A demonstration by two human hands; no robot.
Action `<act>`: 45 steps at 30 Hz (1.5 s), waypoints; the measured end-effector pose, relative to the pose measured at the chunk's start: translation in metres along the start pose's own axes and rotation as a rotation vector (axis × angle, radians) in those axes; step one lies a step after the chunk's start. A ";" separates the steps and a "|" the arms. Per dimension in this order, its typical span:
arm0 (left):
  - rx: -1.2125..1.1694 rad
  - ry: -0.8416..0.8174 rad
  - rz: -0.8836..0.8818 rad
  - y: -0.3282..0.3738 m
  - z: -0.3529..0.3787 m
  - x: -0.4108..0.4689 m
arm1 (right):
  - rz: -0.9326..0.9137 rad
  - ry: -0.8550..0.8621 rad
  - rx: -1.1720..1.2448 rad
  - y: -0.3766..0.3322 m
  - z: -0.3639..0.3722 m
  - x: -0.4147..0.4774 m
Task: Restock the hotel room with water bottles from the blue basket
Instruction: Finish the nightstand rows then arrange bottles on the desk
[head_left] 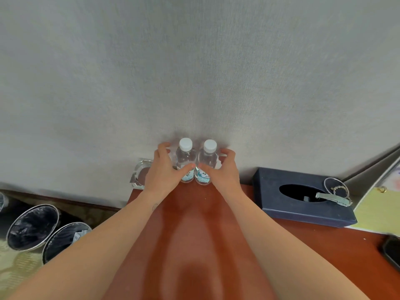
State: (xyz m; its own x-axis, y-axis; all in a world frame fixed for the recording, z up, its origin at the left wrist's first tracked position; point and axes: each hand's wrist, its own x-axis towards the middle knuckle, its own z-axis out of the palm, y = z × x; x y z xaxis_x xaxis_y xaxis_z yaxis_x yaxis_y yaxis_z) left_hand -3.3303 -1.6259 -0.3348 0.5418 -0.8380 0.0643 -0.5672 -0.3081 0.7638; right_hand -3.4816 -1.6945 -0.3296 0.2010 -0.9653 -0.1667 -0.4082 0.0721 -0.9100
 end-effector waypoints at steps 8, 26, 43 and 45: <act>-0.054 0.178 0.034 0.027 -0.048 -0.035 | -0.187 0.098 0.070 -0.046 -0.027 -0.029; -0.018 0.643 -0.086 -0.004 -0.350 -0.235 | -0.502 -0.371 0.197 -0.213 0.080 -0.237; 0.189 0.695 -0.423 -0.051 -0.536 -0.588 | -0.742 -1.044 -0.172 -0.259 0.221 -0.568; 0.197 0.711 -0.453 -0.050 -0.545 -0.617 | -0.797 -1.101 -0.170 -0.264 0.227 -0.601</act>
State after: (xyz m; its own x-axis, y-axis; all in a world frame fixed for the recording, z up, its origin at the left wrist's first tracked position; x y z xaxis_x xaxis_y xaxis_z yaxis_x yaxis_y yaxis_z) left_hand -3.2979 -0.8475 -0.0627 0.9637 -0.1554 0.2170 -0.2641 -0.6721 0.6918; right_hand -3.2923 -1.0763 -0.0751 0.9955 -0.0276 0.0904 0.0636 -0.5122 -0.8565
